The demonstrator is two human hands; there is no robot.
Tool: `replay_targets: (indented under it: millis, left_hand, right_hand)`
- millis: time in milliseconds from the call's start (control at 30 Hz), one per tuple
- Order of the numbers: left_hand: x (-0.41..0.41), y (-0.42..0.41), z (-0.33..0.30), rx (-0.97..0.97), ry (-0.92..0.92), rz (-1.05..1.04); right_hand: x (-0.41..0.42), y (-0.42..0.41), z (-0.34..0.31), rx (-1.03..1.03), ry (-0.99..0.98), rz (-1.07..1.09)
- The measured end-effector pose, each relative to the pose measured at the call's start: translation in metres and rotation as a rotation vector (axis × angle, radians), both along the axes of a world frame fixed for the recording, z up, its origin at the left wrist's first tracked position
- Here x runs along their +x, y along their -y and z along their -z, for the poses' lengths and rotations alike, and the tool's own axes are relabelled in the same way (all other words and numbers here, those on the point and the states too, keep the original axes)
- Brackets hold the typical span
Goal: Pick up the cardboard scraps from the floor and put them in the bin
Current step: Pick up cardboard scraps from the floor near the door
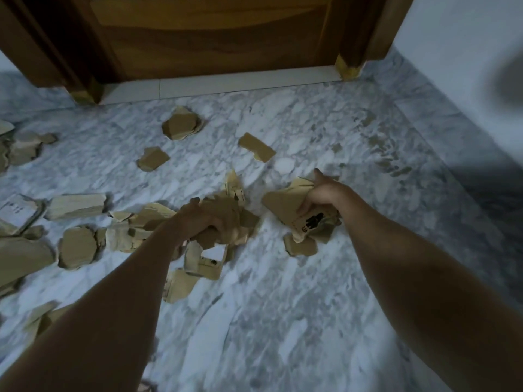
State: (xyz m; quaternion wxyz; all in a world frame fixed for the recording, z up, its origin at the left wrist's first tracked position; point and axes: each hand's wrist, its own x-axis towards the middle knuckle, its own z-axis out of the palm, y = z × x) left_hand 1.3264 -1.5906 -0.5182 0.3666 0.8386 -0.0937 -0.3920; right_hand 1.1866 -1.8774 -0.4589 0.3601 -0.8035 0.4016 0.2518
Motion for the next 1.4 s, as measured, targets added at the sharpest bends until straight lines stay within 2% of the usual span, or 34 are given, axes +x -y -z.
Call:
replay_targets:
  millis: [133, 200, 267, 400, 467, 567, 633, 767, 867, 967, 1100, 1200, 1267, 1333, 1400]
  left_hand:
    - [0.001, 0.008, 0.001, 0.156, 0.042, 0.085]
    - [-0.004, 0.016, -0.008, 0.209, 0.004, 0.081]
    - [-0.006, 0.023, -0.017, 0.31, 0.043, 0.107]
    - [-0.009, 0.031, -0.019, 0.538, 0.22, 0.354]
    - [-0.017, 0.033, -0.023, 0.58, 0.281, 0.365]
    - [-0.022, 0.033, -0.024, 0.533, 0.348, 0.351]
    - [-0.023, 0.032, -0.026, 0.486, 0.379, 0.341]
    - [-0.031, 0.031, -0.029, 0.447, 0.354, 0.345]
    - [-0.035, 0.028, -0.03, 0.353, 0.261, 0.22]
    - [-0.035, 0.021, -0.027, 0.235, 0.139, 0.177]
    - [-0.033, 0.004, -0.031, 0.158, 0.023, 0.16]
    - [-0.028, -0.017, -0.037, 0.085, -0.047, 0.12]
    - [-0.025, -0.033, -0.038, 0.105, -0.037, 0.123]
    - [-0.025, -0.047, -0.042, 0.085, -0.003, 0.063]
    - [-0.028, -0.057, -0.047, -0.05, -0.06, -0.02]
  right_hand:
    - [0.012, 0.001, 0.016, -0.056, -0.103, -0.049]
    - [0.013, 0.001, 0.019, -0.154, -0.148, -0.076]
    - [0.009, 0.001, 0.021, -0.225, -0.167, -0.074]
    - [0.003, -0.004, 0.017, -0.161, -0.043, -0.02]
    - [-0.001, -0.008, 0.009, -0.128, 0.033, 0.024]
    - [-0.008, -0.006, -0.006, -0.079, 0.173, 0.187]
    - [-0.015, 0.001, -0.015, 0.023, 0.304, 0.333]
    - [-0.03, 0.009, -0.031, 0.16, 0.417, 0.514]
    - [-0.039, 0.008, -0.035, 0.25, 0.482, 0.576]
    - [-0.046, -0.003, -0.026, 0.273, 0.386, 0.367]
    - [-0.047, -0.048, 0.011, 0.156, 0.152, -0.012]
    - [-0.048, -0.072, 0.031, -0.037, 0.053, -0.126]
    - [-0.05, -0.078, 0.031, -0.15, 0.004, -0.193]
    - [-0.051, -0.079, 0.03, -0.119, 0.032, -0.17]
    - [-0.053, -0.079, 0.025, -0.028, 0.089, -0.115]
